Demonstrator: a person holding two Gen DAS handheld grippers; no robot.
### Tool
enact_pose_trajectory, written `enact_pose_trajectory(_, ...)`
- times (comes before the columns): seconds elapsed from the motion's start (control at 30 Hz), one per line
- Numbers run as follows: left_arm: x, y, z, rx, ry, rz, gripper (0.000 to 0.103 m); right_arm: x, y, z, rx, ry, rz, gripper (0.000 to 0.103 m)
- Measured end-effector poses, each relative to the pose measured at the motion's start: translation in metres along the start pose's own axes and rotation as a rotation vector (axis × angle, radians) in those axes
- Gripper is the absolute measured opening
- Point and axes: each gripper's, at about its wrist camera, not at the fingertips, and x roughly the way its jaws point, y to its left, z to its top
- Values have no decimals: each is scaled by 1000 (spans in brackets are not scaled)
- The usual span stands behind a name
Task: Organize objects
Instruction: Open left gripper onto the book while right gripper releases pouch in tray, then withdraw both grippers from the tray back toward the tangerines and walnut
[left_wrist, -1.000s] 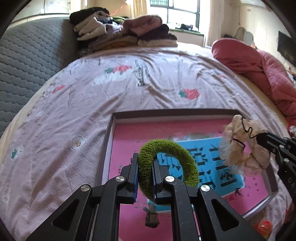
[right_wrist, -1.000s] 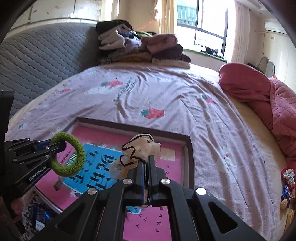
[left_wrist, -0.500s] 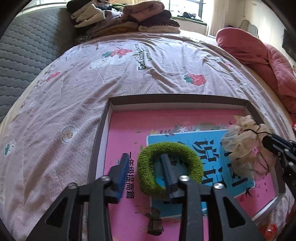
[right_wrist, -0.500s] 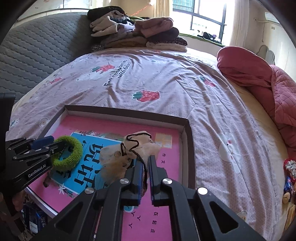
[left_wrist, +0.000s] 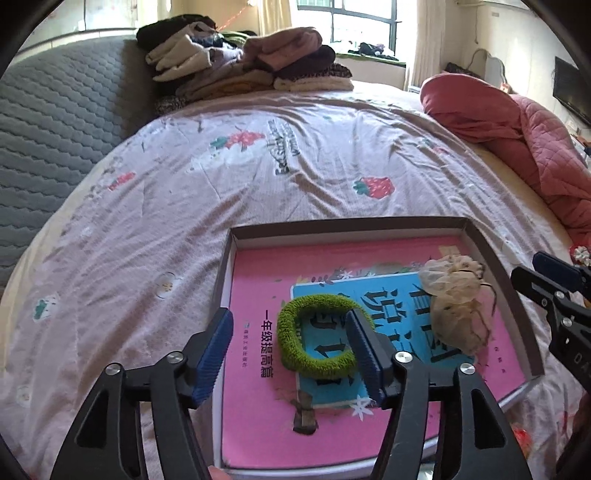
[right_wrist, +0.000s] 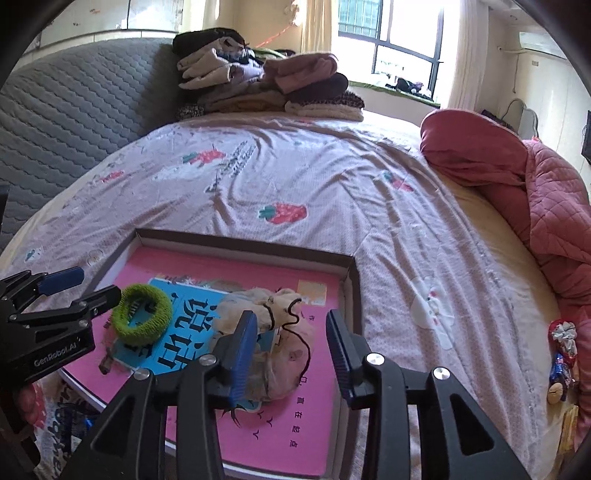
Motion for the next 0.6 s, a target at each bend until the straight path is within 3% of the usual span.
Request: enact_pose_trajectory(0.6, -134, -1, -13, -11, -203, 31, 74, -111, 14, 3, -46, -172, 10, 49)
